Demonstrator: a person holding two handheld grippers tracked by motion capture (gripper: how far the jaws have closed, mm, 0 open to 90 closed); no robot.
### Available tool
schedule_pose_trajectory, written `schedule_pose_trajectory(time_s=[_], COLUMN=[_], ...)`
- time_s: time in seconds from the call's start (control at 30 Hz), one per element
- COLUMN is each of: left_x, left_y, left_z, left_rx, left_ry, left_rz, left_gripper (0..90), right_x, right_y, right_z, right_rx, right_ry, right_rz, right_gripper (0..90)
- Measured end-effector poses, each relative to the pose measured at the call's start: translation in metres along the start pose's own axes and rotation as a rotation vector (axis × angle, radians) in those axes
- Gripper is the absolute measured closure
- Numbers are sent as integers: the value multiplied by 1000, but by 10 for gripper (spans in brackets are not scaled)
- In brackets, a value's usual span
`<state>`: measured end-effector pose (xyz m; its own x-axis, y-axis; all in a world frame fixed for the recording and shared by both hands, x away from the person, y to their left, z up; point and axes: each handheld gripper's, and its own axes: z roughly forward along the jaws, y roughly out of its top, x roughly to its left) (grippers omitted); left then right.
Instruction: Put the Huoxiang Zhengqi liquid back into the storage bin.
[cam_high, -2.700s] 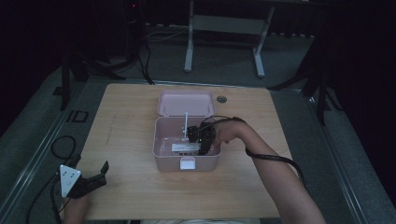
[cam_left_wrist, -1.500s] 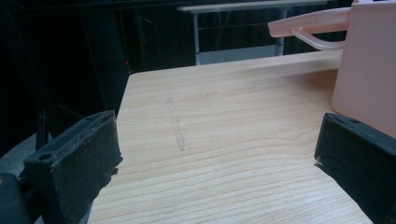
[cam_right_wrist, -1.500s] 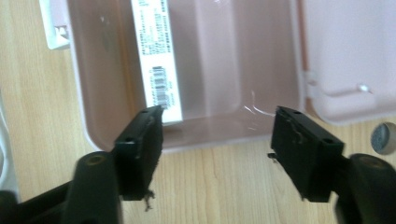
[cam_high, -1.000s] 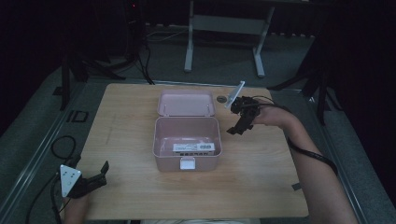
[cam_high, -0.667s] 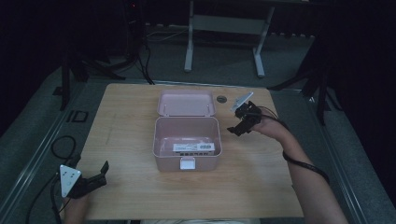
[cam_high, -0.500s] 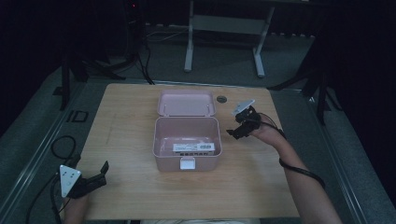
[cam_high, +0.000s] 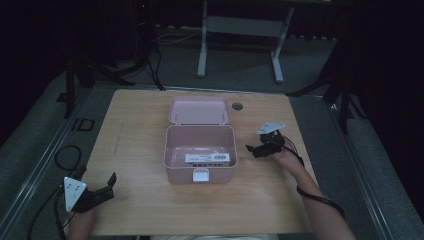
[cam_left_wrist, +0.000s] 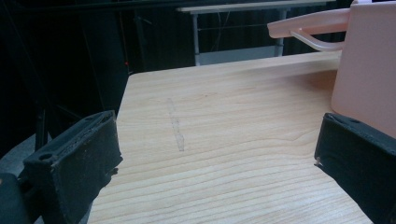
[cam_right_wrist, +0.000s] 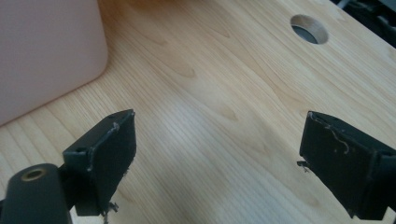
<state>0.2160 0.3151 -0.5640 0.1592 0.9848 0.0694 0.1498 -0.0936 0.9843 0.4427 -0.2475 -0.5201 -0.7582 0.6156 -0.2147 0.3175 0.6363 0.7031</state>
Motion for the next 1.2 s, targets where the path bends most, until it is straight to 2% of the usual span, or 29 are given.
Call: schedule_pose_trajectory(time_s=[0.03,0.17,0.3,0.37,0.43,0.6,0.7,0.83,1.03,1.1,1.2], left_x=[0,0,0,0,0,0,0,0,0,0,0], left_y=[0,0,0,0,0,0,0,0,0,0,0], left_z=[0,0,0,0,0,0,0,0,0,0,0], left_rx=[0,1,1,1,1,2,2,2,1,0,1], left_ry=[1,1,2,2,3,4,5,5,5,5,5], left_rz=[1,1,2,1,1,0,0,0,-1,0,-1], left_gripper=[3,3,3,2,3,3,3,3,3,3,2], right_x=[0,-5,-4,-6,-9,-19,-23,-31,-38,-41,-42], right_y=[-2,-16,-29,-36,-43,-59,-64,-73,-85,-91,-96], right_z=[-1,-7,-13,-17,-21,-30,-34,-42,-48,-51,-53], right_rx=[-14,-58,-71,-97,-106,-125,-133,-167,-188,-199,-201], right_ry=[-12,-18,-53,-57,-74,-82,-95,-109,-128,-135,-155], right_rz=[2,77,95,135,155,222,241,314,402,444,468], right_gripper=[107,107,107,107,107,107,107,107,107,124,124])
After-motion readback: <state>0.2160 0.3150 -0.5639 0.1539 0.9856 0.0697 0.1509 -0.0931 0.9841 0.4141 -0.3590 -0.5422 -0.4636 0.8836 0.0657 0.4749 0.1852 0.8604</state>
